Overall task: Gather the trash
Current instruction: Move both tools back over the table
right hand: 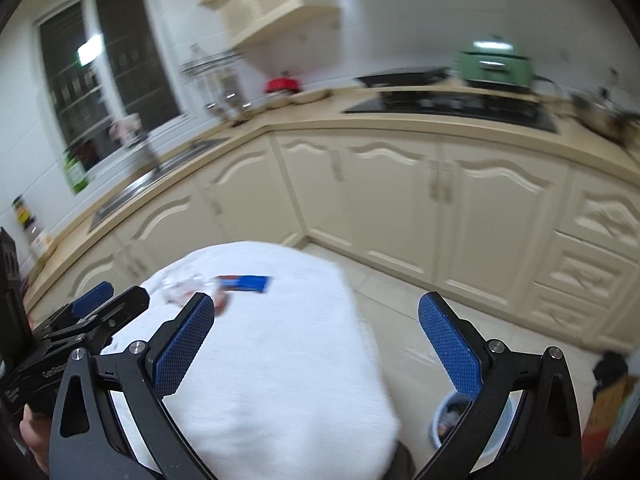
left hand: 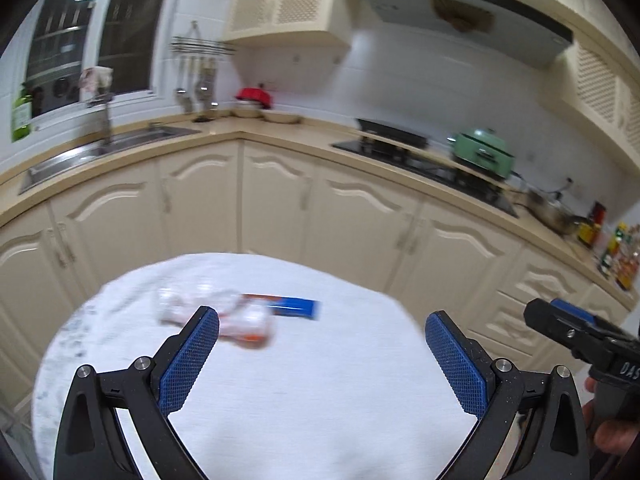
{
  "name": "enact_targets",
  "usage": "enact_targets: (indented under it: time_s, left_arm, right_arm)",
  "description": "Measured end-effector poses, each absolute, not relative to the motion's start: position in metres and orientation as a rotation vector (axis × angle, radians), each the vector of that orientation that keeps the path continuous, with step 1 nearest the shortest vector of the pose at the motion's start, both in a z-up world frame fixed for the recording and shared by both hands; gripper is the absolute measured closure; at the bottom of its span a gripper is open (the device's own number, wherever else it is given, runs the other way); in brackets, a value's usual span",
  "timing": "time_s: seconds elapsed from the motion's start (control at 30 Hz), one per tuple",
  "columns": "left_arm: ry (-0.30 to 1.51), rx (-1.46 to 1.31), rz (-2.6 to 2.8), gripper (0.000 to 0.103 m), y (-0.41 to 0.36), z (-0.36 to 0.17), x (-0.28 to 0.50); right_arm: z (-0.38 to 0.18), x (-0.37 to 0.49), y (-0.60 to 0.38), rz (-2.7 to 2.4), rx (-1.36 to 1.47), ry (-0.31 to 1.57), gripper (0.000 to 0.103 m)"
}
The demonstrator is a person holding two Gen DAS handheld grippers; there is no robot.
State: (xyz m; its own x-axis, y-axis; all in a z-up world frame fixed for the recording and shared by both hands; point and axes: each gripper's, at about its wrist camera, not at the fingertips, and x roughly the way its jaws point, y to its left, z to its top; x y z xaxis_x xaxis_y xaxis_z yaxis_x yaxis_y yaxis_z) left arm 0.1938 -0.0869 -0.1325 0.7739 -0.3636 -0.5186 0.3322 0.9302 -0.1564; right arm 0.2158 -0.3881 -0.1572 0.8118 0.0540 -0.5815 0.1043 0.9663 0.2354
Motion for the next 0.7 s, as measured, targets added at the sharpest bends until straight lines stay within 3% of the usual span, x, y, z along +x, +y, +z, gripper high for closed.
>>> enact_targets:
  time_s: [0.3, 0.7]
  left_arm:
    - [0.564, 0.071, -0.331, 0.001, -0.029, -0.148, 0.198]
    - [0.665, 0.376, -0.482, 0.001, -0.072, -0.196, 0.309]
  right_arm:
    - [-0.184, 0.275, -0.317, 0.101, 0.184, 0.716, 0.0]
    - [-0.263, 0.363, -0.297, 0.091, 0.104, 0.904, 0.0]
